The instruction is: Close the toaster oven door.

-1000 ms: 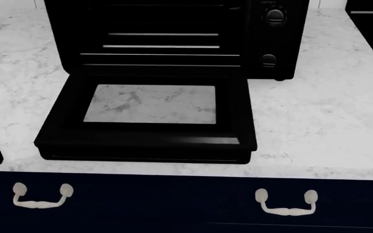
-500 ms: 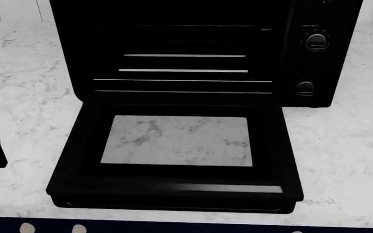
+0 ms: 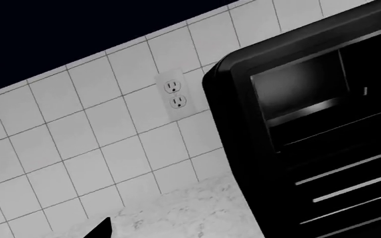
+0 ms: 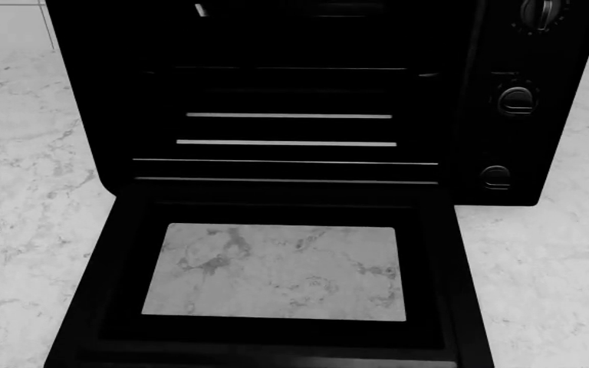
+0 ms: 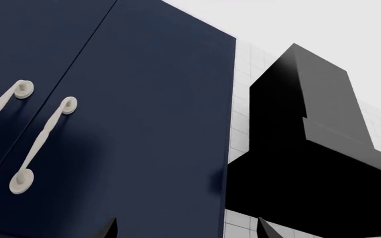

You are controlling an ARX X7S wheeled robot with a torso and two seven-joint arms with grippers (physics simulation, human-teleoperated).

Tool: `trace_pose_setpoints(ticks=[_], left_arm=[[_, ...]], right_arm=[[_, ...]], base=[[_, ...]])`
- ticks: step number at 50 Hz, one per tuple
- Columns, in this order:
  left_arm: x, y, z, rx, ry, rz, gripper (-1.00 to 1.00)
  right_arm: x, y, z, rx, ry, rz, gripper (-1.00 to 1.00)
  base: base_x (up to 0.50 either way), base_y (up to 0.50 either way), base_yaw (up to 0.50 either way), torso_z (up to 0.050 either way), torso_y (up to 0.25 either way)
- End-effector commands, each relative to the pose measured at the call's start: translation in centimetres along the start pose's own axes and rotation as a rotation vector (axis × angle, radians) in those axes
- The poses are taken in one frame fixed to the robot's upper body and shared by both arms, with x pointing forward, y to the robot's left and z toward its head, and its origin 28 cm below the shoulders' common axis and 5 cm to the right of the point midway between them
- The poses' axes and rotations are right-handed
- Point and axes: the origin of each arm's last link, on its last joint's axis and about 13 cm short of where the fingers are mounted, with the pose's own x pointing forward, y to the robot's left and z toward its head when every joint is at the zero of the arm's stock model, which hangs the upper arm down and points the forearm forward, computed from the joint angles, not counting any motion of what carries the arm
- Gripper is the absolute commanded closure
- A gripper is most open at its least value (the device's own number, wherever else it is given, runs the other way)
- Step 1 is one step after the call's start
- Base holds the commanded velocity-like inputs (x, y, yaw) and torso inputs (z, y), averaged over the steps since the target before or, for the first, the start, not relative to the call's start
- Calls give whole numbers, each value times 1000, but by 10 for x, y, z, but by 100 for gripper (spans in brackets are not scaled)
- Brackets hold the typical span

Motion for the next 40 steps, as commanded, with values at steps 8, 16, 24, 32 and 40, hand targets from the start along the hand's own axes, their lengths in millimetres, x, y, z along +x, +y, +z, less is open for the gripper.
trace_pose_setpoints(ticks=[8,16,24,32,40], left_arm=[[1,40,2,824,-234,-389,-100],[10,52,4,1043,-259,-496,-100],[16,61,7,1217,-241,-616,-100],[17,60,0,1310,-230,-742,-100],[10,57,-13,1318,-196,-788,-100]], right_arm=[[-4,-3,3,5,-11,-5,-100],[-5,-4,4,3,-14,-8,-100],[-5,-5,4,9,-16,-13,-100],[-5,-5,4,12,-16,-16,-100],[-5,-4,2,17,-11,-18,-100]], base=[[0,0,0,0,0],[0,0,0,0,0],[0,0,0,0,0],[0,0,0,0,0],[0,0,0,0,0]])
